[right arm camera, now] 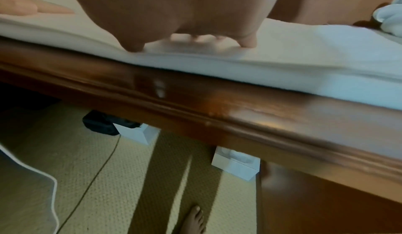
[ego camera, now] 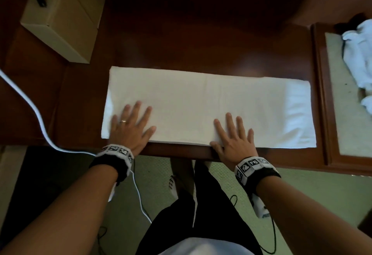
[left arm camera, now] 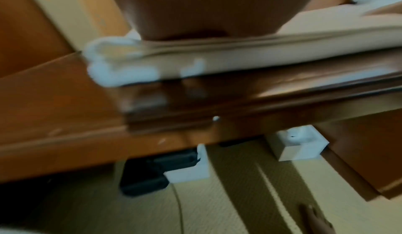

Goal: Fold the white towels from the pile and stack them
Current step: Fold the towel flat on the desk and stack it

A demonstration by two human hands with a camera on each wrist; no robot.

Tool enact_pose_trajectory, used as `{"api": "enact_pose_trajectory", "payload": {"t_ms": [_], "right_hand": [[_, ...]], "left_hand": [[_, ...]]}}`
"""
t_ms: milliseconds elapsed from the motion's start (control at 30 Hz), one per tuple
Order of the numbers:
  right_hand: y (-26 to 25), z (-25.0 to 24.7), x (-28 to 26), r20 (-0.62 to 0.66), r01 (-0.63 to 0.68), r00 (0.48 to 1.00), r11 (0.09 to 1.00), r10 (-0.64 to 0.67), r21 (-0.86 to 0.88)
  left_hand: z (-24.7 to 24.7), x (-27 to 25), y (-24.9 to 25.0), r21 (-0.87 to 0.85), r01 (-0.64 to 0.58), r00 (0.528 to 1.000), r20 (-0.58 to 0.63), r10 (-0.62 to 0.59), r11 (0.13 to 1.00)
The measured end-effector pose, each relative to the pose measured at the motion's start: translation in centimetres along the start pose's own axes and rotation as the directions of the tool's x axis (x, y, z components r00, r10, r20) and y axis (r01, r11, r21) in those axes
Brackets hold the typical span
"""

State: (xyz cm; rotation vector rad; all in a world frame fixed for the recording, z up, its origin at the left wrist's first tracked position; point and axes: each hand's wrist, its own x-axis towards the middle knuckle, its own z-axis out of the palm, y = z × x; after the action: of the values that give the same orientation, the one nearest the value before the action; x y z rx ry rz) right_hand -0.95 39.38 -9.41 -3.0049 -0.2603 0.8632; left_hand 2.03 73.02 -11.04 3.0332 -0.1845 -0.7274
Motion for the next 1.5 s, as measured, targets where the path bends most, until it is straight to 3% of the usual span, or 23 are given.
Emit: {"api": "enact_pose_trajectory", "payload": {"t_ms": [100,200,267,367,467,600,700,800,867,933,1000,1100,1167,1233,1300,1367,1400,1433,1500], "right_hand": [[0.4,0.0,-0.9,0.0,0.023,1.0,1.0,-0.023,0.008],[-0.7,-2.0,0.0,-0.094,0.025,0.995,0.994,-0.015,0.104],[-1.9,-2.9,1.4,-0.156,0.042,0.988,0.991,-0.022,0.127],[-3.6,-2.5,3.5,-0.146,0.067,0.988,0.995,-0.055,0.077],[-2.2,-1.3,3.9,-0.087,0.058,0.995,0.996,-0.052,0.066],[6.4,0.1,1.5,-0.056,-0.134,0.989,0.985,0.14,0.108],[12.8,0.1,-0.9,0.019,-0.368,0.928,0.913,0.371,0.174],[13.6,-1.1,-0.3,-0.033,-0.43,0.894,0.877,0.446,0.216],[10.7,-2.5,1.8,-0.136,-0.29,0.938,0.937,0.319,0.193],[6.4,-3.6,3.9,-0.196,-0.053,0.977,0.988,0.081,0.144],[2.2,-4.1,5.9,-0.196,0.143,0.973,0.987,-0.125,0.079],[-0.4,-4.1,8.1,-0.101,0.217,0.972,0.976,-0.213,0.032],[1.4,-3.9,9.0,-0.09,0.13,0.988,0.99,-0.125,0.057],[5.4,-3.8,9.0,-0.112,-0.055,0.991,0.99,0.07,0.133],[10.4,-3.6,7.9,-0.049,-0.292,0.949,0.926,0.312,0.238],[14.2,-3.6,5.9,0.014,-0.473,0.87,0.826,0.492,0.307],[15.1,-3.2,4.9,0.012,-0.507,0.847,0.802,0.531,0.317],[15.4,-2.7,3.7,-0.021,-0.486,0.856,0.818,0.516,0.308],[15.0,-1.4,1.0,-0.113,-0.285,0.942,0.93,0.317,0.233]], "left_hand": [[0.4,-0.4,-2.2,-0.033,0.102,0.994,0.033,-0.1,0.994],[-0.4,0.3,-0.6,-0.11,0.155,0.985,-0.062,-0.163,0.982],[-0.9,0.9,1.9,-0.137,0.111,0.985,-0.115,-0.127,0.984],[-0.5,1.5,5.7,-0.093,-0.029,0.994,-0.105,0.019,0.995],[0.6,2.0,7.0,-0.079,0.003,0.998,-0.06,-0.008,0.997],[1.2,2.3,6.7,-0.069,0.023,0.997,-0.069,-0.028,0.997],[0.9,2.5,7.9,-0.106,0.063,0.993,-0.092,-0.073,0.992],[0.3,2.6,10.3,-0.151,0.079,0.989,-0.114,-0.097,0.985],[0.4,3.0,11.5,-0.162,0.083,0.988,-0.119,-0.103,0.983],[0.7,3.3,12.0,-0.152,0.107,0.985,-0.119,-0.126,0.983],[1.1,3.5,11.7,-0.149,0.119,0.983,-0.122,-0.138,0.982],[1.6,3.4,11.1,-0.151,0.111,0.979,-0.151,-0.134,0.982],[2.0,3.4,10.9,-0.151,0.115,0.977,-0.161,-0.139,0.982],[1.9,3.5,10.9,-0.139,0.113,0.977,-0.167,-0.136,0.984],[2.0,3.5,11.0,-0.127,0.112,0.975,-0.176,-0.133,0.986],[2.0,3.5,11.0,-0.124,0.117,0.974,-0.178,-0.138,0.985],[2.0,3.5,11.0,-0.127,0.124,0.974,-0.177,-0.145,0.984],[1.8,3.4,11.2,-0.128,0.129,0.973,-0.175,-0.151,0.983],[1.4,3.3,12.1,-0.125,0.125,0.974,-0.176,-0.146,0.984]]}}
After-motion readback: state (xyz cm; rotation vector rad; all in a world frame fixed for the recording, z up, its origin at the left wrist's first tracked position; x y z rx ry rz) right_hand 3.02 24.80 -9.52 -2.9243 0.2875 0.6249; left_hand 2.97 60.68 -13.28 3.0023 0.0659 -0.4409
